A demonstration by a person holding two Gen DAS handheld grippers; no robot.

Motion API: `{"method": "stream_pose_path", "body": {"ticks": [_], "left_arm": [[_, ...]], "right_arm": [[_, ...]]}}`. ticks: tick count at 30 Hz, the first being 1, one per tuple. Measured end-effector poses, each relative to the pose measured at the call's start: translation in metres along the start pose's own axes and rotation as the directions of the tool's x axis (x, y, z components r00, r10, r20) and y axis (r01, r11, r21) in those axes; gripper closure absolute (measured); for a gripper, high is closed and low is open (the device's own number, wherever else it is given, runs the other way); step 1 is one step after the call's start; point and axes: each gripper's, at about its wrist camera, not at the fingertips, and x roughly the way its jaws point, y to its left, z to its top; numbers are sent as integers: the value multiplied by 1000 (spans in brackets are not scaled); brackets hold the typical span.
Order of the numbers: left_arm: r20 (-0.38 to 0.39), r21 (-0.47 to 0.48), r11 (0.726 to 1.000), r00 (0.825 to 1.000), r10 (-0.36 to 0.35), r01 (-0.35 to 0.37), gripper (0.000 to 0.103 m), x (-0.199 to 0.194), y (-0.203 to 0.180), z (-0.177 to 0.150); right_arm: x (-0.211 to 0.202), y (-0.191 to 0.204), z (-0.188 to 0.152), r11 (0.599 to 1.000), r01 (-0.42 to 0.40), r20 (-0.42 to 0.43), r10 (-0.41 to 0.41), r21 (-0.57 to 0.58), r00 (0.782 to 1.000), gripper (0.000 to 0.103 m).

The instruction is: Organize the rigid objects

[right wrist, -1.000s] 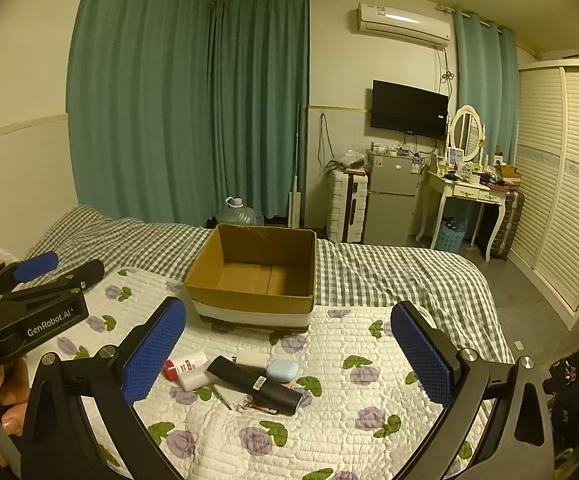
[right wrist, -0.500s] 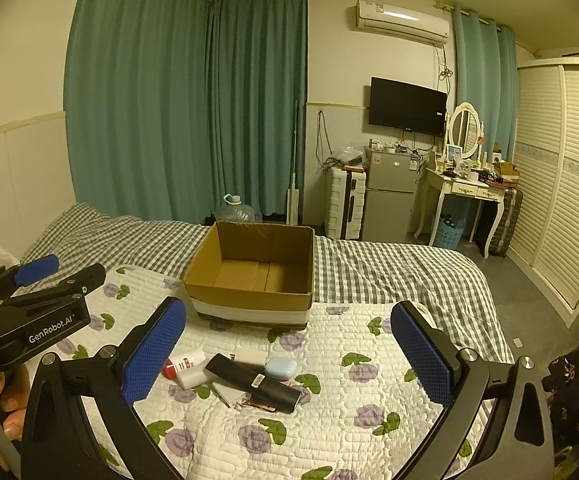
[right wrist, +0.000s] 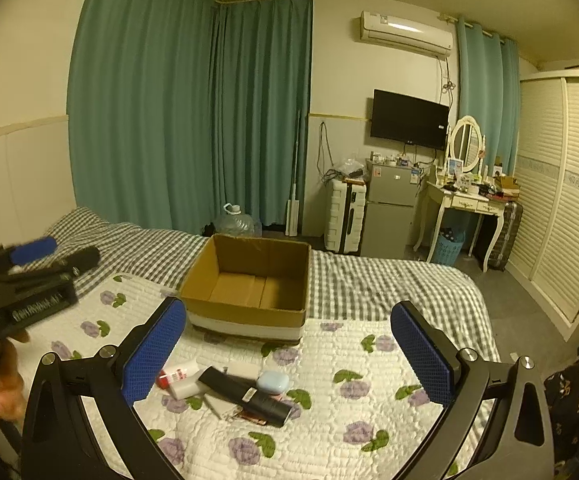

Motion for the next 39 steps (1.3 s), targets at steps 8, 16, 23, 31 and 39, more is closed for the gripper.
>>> {"method": "stream_pose_path", "body": {"ticks": [8, 16, 23, 31, 39], "left_arm": [[-52, 32, 999, 998, 18, -17, 31, 40, 7, -9], [-138, 105, 994, 990, 39, -24, 31, 94, 5, -39], [-247, 153, 988, 969, 17, 21, 31, 146, 0, -70], [-425, 122, 983, 902, -73, 137, 32, 194, 5, -116], [-542, 157, 966, 836, -90, 206, 32, 211, -2, -156]], "right_arm": [[29, -15, -3, 1000, 22, -20, -22, 1, 1000, 0], [85, -19, -33, 1000, -7, -126, 5, -16, 992, 0], [147, -19, -68, 1000, -23, -250, 18, -15, 968, 0], [215, -23, -100, 997, -64, -378, 48, -30, 924, 0], [255, -16, -143, 995, -100, -503, 74, -25, 861, 0]]}}
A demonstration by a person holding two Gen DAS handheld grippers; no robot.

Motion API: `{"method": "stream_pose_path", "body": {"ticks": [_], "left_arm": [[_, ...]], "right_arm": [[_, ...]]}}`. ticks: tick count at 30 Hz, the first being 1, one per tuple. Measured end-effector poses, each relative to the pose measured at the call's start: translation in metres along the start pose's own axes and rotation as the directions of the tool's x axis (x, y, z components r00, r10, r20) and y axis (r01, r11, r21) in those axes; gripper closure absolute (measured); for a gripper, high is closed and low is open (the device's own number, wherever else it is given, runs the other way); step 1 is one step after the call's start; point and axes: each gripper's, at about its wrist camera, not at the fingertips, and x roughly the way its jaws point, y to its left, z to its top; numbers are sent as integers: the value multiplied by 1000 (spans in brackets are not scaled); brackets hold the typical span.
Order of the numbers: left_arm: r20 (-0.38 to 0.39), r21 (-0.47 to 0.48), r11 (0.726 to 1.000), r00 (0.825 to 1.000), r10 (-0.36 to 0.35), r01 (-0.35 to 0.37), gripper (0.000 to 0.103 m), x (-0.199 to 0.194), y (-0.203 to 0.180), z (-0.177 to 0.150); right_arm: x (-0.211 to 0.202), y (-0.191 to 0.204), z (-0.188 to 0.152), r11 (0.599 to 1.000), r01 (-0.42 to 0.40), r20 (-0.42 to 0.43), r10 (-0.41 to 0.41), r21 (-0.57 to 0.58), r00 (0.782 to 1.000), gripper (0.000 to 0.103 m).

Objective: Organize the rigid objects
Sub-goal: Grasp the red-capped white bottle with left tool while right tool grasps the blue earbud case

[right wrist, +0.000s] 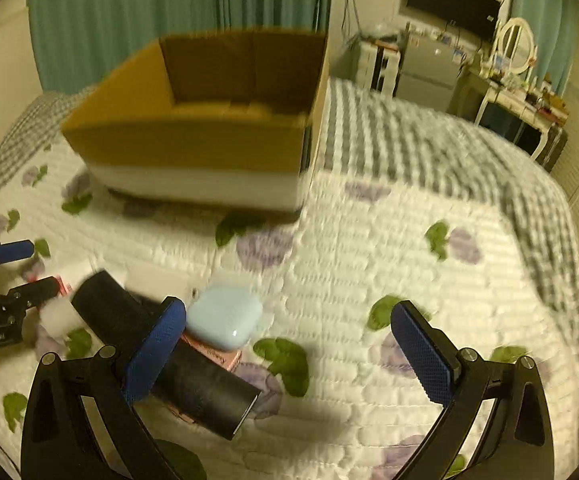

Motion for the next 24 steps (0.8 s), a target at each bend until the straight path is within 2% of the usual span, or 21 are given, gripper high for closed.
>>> {"method": "stream_pose_path", "body": {"ticks": [5, 8, 10, 14, 17, 19, 24], "left_arm": [[-42, -12, 1000, 999, -14, 13, 32, 19, -2, 6], [-52, -43, 999, 998, -18, 15, 32, 29, 1, 10], [-66, -56, 998, 998, 10, -14, 33, 39, 2, 12], [-40, -51, 998, 998, 45, -47, 36, 43, -1, 12], [-22, -28, 998, 999, 47, -47, 52, 42, -7, 9], [-16, -12, 999, 999, 50, -51, 66, 42, -14, 8], [-12, -27, 999, 999, 33, -34, 67, 44, -16, 6]], "right_arm": [[24, 6, -6, 1000, -24, -60, 23, -10, 998, 0], [34, 9, -5, 999, -32, -65, 31, -7, 997, 0], [41, 10, -3, 1000, -25, -70, 24, -8, 997, 0], [56, 9, -2, 1000, -27, -85, 28, 9, 996, 0], [58, 6, -1, 999, -40, -87, 42, 20, 995, 0], [60, 6, 1, 999, -34, -86, 35, 15, 996, 0], [75, 17, 17, 999, -29, -74, 28, -17, 997, 2]]}}
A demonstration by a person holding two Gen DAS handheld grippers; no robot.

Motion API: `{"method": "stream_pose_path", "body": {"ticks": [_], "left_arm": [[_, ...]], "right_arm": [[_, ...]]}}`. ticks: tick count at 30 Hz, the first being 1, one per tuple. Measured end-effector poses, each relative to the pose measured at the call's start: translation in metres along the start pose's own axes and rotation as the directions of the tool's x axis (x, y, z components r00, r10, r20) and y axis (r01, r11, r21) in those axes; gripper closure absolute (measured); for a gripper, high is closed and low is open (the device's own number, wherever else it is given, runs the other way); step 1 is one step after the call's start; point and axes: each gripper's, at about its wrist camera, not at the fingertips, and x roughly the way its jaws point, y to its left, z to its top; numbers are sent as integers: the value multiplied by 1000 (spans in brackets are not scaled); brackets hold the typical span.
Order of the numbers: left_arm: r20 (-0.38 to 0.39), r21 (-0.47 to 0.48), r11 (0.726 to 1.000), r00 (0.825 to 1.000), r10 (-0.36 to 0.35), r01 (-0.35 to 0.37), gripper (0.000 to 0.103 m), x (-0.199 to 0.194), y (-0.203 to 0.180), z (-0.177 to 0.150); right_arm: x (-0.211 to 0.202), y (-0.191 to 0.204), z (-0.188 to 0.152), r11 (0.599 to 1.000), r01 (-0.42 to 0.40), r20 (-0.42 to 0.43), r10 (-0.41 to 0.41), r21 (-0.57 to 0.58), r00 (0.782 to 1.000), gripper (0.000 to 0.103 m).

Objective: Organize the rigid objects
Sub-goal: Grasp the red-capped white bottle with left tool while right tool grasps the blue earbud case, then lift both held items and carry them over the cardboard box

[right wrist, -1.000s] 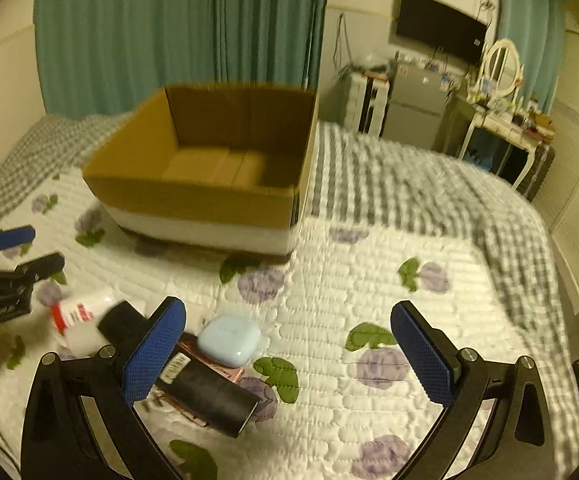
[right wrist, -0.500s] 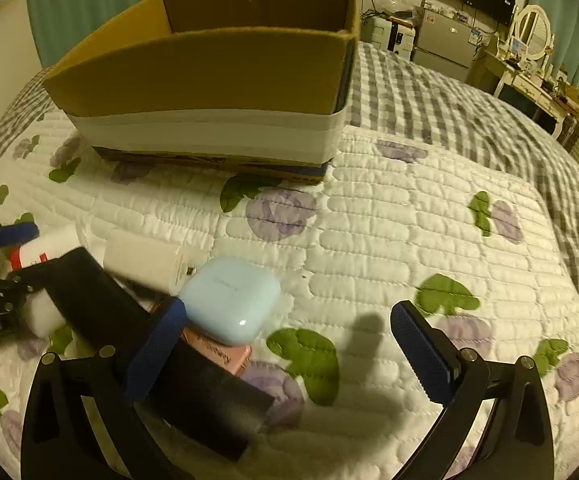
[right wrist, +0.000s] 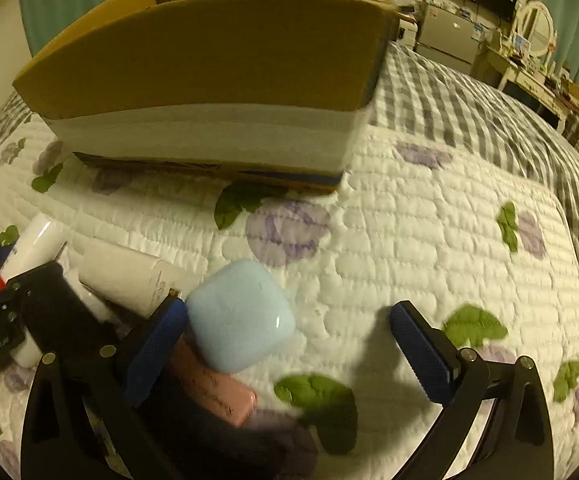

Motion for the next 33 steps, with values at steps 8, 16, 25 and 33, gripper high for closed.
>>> {"method": "stream_pose_path", "body": {"ticks": [8, 16, 25, 33], "left_arm": [[10, -30, 1000, 1000, -2, 2, 67, -12, 10, -3], [37, -65, 998, 999, -12, 15, 67, -36, 15, -17], [123, -73, 997, 992, -22, 31, 67, -83, 8, -23], [238, -116, 992, 971, -24, 53, 67, -152, 14, -27]], "right_arm": [[-6, -2, -4, 999, -40, 15, 40, 21, 999, 54], [-28, -8, -20, 998, -22, 24, 21, 54, 999, 54], [-87, -15, -41, 995, -24, 107, 13, 98, 994, 54], [-167, 1, -47, 995, -33, 244, 9, 94, 970, 54]]}}
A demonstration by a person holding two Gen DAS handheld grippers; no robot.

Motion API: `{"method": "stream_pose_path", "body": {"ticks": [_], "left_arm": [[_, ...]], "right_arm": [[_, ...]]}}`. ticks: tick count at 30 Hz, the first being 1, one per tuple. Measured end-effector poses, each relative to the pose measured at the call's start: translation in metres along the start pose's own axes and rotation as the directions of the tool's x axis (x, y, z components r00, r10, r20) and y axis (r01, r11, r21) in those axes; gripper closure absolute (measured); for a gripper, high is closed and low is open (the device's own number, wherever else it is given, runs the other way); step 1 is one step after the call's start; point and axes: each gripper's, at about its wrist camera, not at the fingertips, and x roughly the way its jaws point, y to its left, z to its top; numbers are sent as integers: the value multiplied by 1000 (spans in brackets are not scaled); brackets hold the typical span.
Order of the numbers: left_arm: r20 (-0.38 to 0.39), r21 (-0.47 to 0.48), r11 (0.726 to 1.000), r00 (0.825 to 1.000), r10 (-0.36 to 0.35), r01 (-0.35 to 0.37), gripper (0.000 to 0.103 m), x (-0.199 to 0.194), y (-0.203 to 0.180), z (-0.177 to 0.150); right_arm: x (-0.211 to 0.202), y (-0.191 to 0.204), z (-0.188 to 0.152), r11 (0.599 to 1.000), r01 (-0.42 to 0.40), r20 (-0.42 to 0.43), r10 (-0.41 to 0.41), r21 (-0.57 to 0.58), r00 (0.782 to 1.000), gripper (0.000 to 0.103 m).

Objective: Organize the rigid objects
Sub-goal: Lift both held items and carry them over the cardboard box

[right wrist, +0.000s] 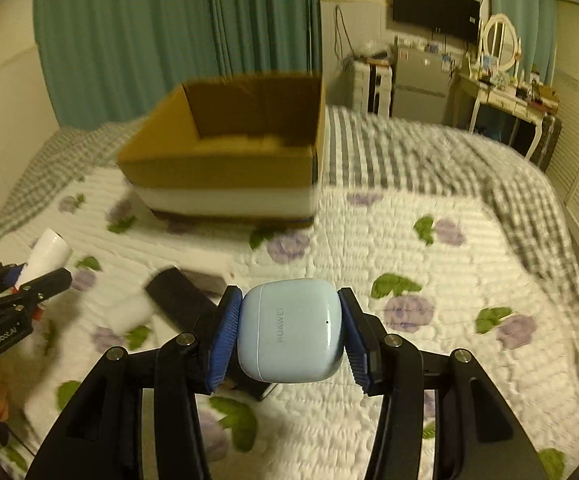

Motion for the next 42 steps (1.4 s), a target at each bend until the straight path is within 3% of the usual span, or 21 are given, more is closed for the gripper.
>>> {"method": "stream_pose_path", "body": {"ticks": [6, 12, 21, 26, 31, 36, 42], "left_arm": [[120, -16, 1000, 993, 11, -9, 67, -54, -4, 17], [266, -17, 1000, 964, 1, 3, 67, -115, -11, 36], [420, 37, 999, 907, -33, 19, 67, -173, -22, 66], [471, 28, 998, 880, -65, 58, 67, -191, -18, 92], [518, 33, 998, 853, -61, 51, 67, -197, -17, 117], [525, 35, 998, 848, -65, 54, 67, -187, -13, 132], [511, 25, 998, 858, -61, 56, 67, -160, -7, 152]], "right_arm": [[-66, 12, 21, 1000, -25, 124, 26, -8, 992, 54], [-123, 25, 40, 999, -42, 237, 46, -21, 970, 54], [-191, 45, 70, 996, -61, 393, 80, -61, 916, 54], [-221, 51, 88, 996, -51, 482, 77, -67, 873, 54], [-232, 55, 107, 995, -54, 522, 88, -79, 849, 54], [-233, 62, 123, 993, -48, 542, 98, -105, 835, 54], [-211, 63, 146, 991, -48, 544, 108, -124, 832, 54]]}}
